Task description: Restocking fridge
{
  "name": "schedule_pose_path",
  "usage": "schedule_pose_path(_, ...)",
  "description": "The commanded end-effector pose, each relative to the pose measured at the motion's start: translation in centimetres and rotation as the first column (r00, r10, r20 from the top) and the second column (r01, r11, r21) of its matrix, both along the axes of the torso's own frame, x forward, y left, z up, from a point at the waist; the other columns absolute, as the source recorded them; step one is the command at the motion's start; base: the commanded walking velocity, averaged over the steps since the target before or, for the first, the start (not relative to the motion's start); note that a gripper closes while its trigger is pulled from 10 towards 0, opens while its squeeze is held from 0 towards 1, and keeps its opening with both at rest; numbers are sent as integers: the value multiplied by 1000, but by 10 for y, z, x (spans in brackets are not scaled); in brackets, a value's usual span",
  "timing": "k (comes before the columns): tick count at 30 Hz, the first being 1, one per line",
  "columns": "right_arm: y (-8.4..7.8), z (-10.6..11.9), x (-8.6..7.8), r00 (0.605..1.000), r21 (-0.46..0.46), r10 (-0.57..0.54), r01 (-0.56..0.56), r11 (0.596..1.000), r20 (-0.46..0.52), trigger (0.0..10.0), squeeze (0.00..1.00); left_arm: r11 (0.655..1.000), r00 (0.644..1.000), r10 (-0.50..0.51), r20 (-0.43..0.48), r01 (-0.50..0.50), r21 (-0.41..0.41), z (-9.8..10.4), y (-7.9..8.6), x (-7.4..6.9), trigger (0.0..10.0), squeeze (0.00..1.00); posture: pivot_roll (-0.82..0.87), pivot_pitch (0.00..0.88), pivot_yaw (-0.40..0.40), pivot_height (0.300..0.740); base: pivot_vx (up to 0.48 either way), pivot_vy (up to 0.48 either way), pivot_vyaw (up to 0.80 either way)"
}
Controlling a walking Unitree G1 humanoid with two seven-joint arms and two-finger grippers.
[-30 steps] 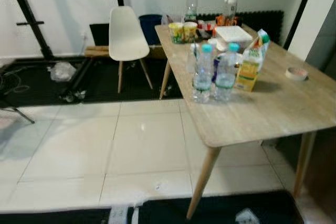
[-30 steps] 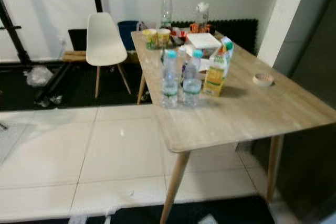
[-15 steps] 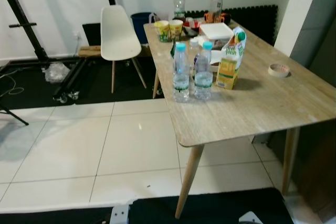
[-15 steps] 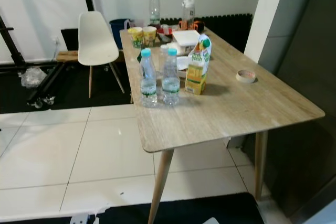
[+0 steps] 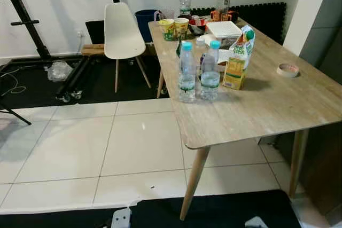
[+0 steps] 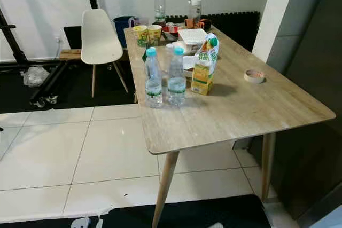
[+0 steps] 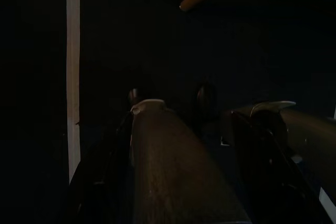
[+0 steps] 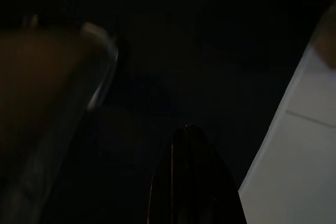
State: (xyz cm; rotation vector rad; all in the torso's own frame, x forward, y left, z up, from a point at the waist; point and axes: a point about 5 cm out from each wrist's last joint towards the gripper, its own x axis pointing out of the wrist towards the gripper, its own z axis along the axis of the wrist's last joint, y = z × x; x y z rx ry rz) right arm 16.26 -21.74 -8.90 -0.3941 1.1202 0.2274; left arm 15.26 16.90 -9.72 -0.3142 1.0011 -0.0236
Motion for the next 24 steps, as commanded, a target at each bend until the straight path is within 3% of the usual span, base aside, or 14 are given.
schedule_pose_path(1, -3, 2, 4, 1000, 18, -23, 23, 1000, 12, 10000, 0, 1000, 1000, 17, -2, -17, 17, 0, 8, -2, 10000, 0, -109, 0, 0, 740, 0, 0, 0)
schedule_pose_path(3, -3, 5, 10, 996, 50, -85, 83, 995, 37, 10000, 0, 999, 1000, 26, -7, -26, 19, -1, 11, -5, 10000, 0, -116, 0, 4, 740, 0, 0, 0)
schedule_pose_path(4, -2, 13, 26, 976, 145, -199, 184, 972, 92, 10000, 0, 999, 999, 33, -18, -32, 17, -2, 14, -11, 10000, 0, -115, 0, 23, 740, 0, 0, 0)
schedule_pose_path(9, 8, 27, 55, 945, 259, -281, 232, 937, 168, 10000, 0, 1000, 999, -1, -35, 2, 24, -5, 13, -17, 10000, 0, -123, 0, 33, 740, 0, 0, 0)
schedule_pose_path(10, 8, 27, 55, 945, 259, -281, 232, 937, 168, 10000, 0, 1000, 999, -1, -35, 2, 24, -5, 13, -17, 10000, 0, -123, 0, 33, 740, 0, 0, 0)
schedule_pose_path(11, 12, 35, 69, 927, 316, -313, 239, 918, 205, 10000, 0, 1000, 999, -7, -39, 8, 24, -5, 14, -19, 10000, 0, -123, 0, 35, 740, 0, 0, 0)
schedule_pose_path(13, 13, 49, 88, 946, 230, -154, 88, 969, 285, 10000, 0, 1000, 999, 3, -46, -2, 29, -6, 19, -23, 10000, 0, -105, 0, 24, 740, 0, 0, 0)
schedule_pose_path(14, 13, 55, 95, 933, 300, -211, 120, 946, 292, 10000, 0, 999, 999, 14, -45, -13, 31, -6, 22, -24, 10000, 0, -101, 0, 19, 740, 0, 0, 0)
schedule_pose_path(15, 13, 58, 99, 921, 357, -264, 152, 922, 288, 10000, 0, 999, 999, 22, -42, -21, 32, -6, 24, -25, 10000, 0, -101, 0, 19, 740, 0, 0, 0)
schedule_pose_path(16, 13, 58, 99, 921, 357, -264, 152, 922, 288, 10000, 0, 999, 999, 22, -42, -21, 32, -6, 24, -25, 10000, 0, -101, 0, 19, 740, 0, 0, 0)
schedule_pose_path(21, 27, 49, 91, 963, 290, -115, 40, 956, 245, 10000, 0, 997, 996, 70, -61, -67, 40, -8, 33, -40, 10000, 0, -30, 0, 21, 740, 0, 0, 0)
schedule_pose_path(24, 25, 49, 91, 960, 255, -120, 54, 965, 251, 10000, 0, 997, 995, 70, -70, -69, 28, -11, 31, -49, 10000, 0, -16, 0, 24, 740, 0, 0, 0)
